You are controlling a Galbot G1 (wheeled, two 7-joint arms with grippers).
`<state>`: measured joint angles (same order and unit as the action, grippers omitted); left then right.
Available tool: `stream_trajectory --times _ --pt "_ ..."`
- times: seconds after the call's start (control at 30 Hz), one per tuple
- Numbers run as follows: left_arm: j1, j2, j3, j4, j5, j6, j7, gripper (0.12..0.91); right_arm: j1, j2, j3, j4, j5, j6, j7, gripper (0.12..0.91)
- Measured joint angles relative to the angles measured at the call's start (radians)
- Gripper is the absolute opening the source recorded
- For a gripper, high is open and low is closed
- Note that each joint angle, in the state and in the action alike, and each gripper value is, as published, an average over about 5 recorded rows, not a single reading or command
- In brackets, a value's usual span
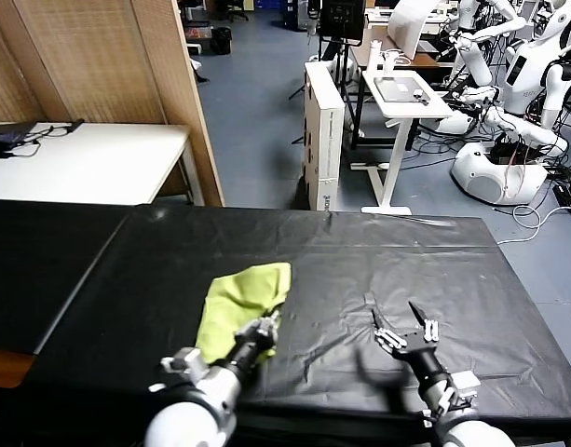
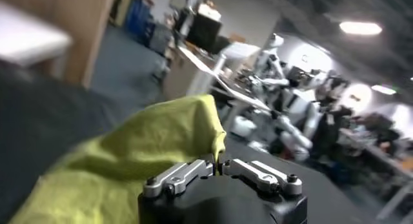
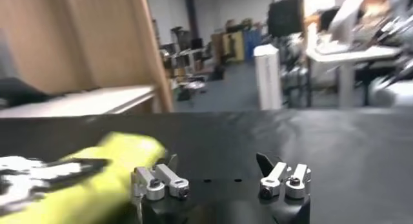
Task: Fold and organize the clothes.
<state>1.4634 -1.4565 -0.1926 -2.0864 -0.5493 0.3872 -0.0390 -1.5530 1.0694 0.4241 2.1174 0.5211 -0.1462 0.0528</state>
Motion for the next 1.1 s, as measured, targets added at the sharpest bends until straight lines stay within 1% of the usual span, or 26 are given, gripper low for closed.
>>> stream_trajectory --times 0.07,0.1,0.17,0.2,0.3,0.33,0.4,0.5,0.67,0.7,0.77,0.8,0.9,0.93,1.0,1.03,1.1 --pt "0.006 0.004 0.013 -0.004 0.041 -0.009 0.021 0.36 0.011 -0.013 -0.015 0.006 0.048 -0.024 -0.01 0.907" --pt "0.009 0.008 0.017 -0.008 0.063 -0.015 0.034 0.435 0.016 -0.02 -0.023 0.008 0.072 -0.037 -0.012 0.907" --pt "0.014 0.02 0.023 -0.022 0.104 -0.028 0.059 0.549 0.029 -0.032 -0.043 0.01 0.112 -0.064 -0.007 0.907" --pt "0.015 0.026 0.023 -0.03 0.123 -0.035 0.07 0.625 0.035 -0.036 -0.055 0.009 0.126 -0.076 0.0 0.907" --pt "0.011 0.048 0.012 -0.052 0.173 -0.071 0.092 0.796 0.057 -0.039 -0.094 0.0 0.141 -0.116 0.032 0.907" --pt "0.009 0.057 0.004 -0.059 0.189 -0.088 0.096 0.837 0.066 -0.037 -0.109 -0.004 0.144 -0.131 0.045 0.907" --pt "0.003 0.078 -0.016 -0.07 0.21 -0.122 0.1 0.888 0.086 -0.031 -0.14 -0.013 0.153 -0.163 0.067 0.907" --pt "-0.002 0.115 -0.055 -0.083 0.218 -0.15 0.101 0.904 0.117 -0.015 -0.185 -0.026 0.165 -0.204 0.086 0.907" --pt "0.011 0.161 -0.112 -0.088 0.225 -0.17 0.1 0.907 0.164 0.013 -0.252 -0.048 0.169 -0.241 0.117 0.907" --pt "0.016 0.164 -0.119 -0.088 0.229 -0.174 0.099 0.907 0.171 0.018 -0.263 -0.052 0.169 -0.243 0.122 0.901" --pt "0.025 0.166 -0.128 -0.086 0.238 -0.18 0.099 0.907 0.18 0.027 -0.281 -0.057 0.168 -0.245 0.126 0.865" --pt "0.028 0.166 -0.132 -0.085 0.241 -0.182 0.099 0.907 0.183 0.031 -0.288 -0.058 0.168 -0.245 0.126 0.83" --pt "0.035 0.167 -0.143 -0.083 0.247 -0.186 0.098 0.907 0.185 0.035 -0.297 -0.059 0.167 -0.243 0.124 0.674" --pt "0.037 0.168 -0.148 -0.083 0.248 -0.188 0.097 0.907 0.184 0.035 -0.297 -0.059 0.167 -0.241 0.124 0.601" --pt "0.041 0.17 -0.156 -0.082 0.249 -0.189 0.097 0.907 0.182 0.034 -0.296 -0.059 0.167 -0.237 0.124 0.488" --pt "0.042 0.171 -0.161 -0.081 0.249 -0.191 0.096 0.907 0.18 0.034 -0.295 -0.059 0.166 -0.234 0.124 0.413" --pt "0.045 0.172 -0.169 -0.078 0.249 -0.195 0.096 0.907 0.174 0.033 -0.29 -0.056 0.166 -0.23 0.124 0.299"
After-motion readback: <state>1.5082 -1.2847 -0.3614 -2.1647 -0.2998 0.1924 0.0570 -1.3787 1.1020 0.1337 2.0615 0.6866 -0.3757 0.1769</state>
